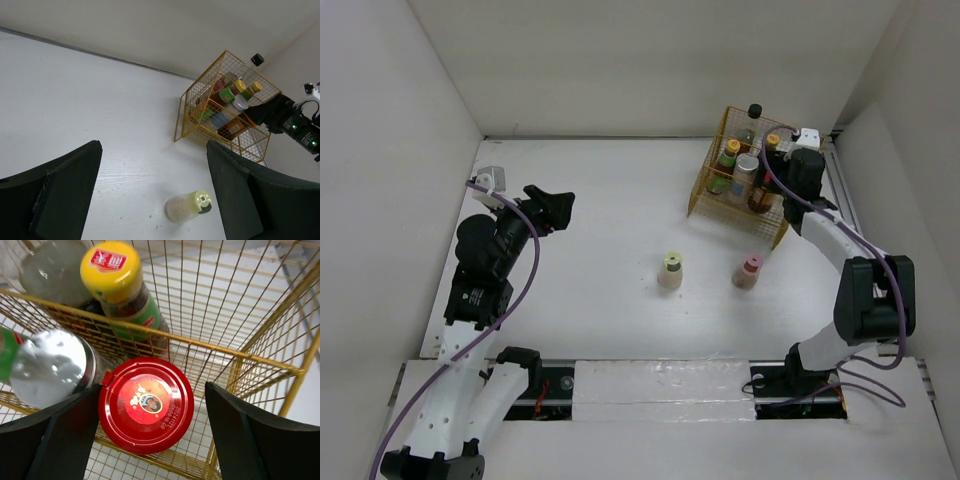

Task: Organize the condiment bottles

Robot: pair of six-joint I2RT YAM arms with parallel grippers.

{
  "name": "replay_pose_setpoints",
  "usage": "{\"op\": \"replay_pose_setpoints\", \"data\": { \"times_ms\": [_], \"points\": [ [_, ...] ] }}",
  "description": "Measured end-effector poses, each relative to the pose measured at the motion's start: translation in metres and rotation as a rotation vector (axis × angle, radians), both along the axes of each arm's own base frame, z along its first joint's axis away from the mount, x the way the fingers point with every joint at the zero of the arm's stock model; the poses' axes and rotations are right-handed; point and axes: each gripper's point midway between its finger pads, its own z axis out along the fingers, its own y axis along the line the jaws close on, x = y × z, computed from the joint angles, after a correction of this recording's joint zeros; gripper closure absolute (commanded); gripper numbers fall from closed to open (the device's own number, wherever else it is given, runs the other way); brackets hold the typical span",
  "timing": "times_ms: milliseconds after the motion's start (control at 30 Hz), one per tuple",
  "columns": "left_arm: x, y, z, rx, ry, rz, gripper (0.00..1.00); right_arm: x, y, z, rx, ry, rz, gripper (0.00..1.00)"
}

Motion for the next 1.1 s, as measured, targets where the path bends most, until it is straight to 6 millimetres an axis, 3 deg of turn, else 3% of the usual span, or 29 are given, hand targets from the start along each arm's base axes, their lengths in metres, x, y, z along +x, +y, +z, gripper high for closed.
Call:
{"op": "replay_pose_setpoints", "data": {
  "times_ms": [167, 267, 333, 367, 400, 467, 533, 600, 633, 667, 767, 833, 900, 1100],
  "points": [
    [0.001, 0.000, -0.002, 0.001, 0.006, 0.000, 0.19, -0.006, -0.001, 0.036, -0.002, -0.082, -0.020, 0.14],
    [0.002, -0.001, -0.003, 0.002, 0.012, 0.000, 0.19, -0.020, 0.004, 0.087, -0.002, -0.203, -0.032, 0.19],
    [0.002, -0.001, -0.003, 0.002, 0.012, -0.001, 0.19, -0.036, 0.017, 0.128, 0.010, -0.320, -0.013, 0.46],
    [0.002, -0.001, -0.003, 0.002, 0.011, -0.002, 0.19, -0.045, 0.024, 0.145, 0.018, -0.374, 0.007, 0.78],
    [0.002, -0.001, -0.003, 0.002, 0.011, -0.002, 0.19, -0.055, 0.032, 0.162, 0.033, -0.430, 0.029, 0.88],
    [0.002, -0.001, -0.003, 0.002, 0.011, -0.003, 0.19, -0.074, 0.058, 0.184, 0.076, -0.517, 0.103, 1.00],
    [0.002, -0.001, -0.003, 0.002, 0.011, -0.005, 0.19, -0.087, 0.091, 0.189, 0.118, -0.554, 0.200, 0.99],
    [0.002, -0.001, -0.003, 0.002, 0.010, -0.005, 0.19, -0.098, 0.137, 0.175, 0.153, -0.534, 0.330, 0.86],
    [0.002, -0.001, -0.003, 0.002, 0.010, -0.005, 0.19, -0.105, 0.162, 0.162, 0.163, -0.503, 0.396, 0.55],
    [0.002, -0.001, -0.003, 0.002, 0.010, -0.005, 0.19, -0.113, 0.187, 0.144, 0.169, -0.458, 0.465, 0.37],
    [0.002, -0.001, -0.003, 0.001, 0.009, -0.006, 0.19, -0.148, 0.253, 0.087, 0.125, -0.305, 0.670, 0.05],
    [0.001, -0.001, -0.002, 0.001, 0.008, -0.006, 0.19, -0.172, 0.279, 0.058, 0.079, -0.220, 0.757, 0.00],
    [0.001, -0.001, -0.002, 0.001, 0.006, -0.006, 0.19, -0.186, 0.291, 0.039, 0.036, -0.160, 0.787, 0.00],
    [0.000, -0.003, -0.001, 0.000, 0.005, -0.016, 0.19, -0.184, 0.283, -0.013, -0.011, -0.012, 0.726, 0.04]
  ]
}}
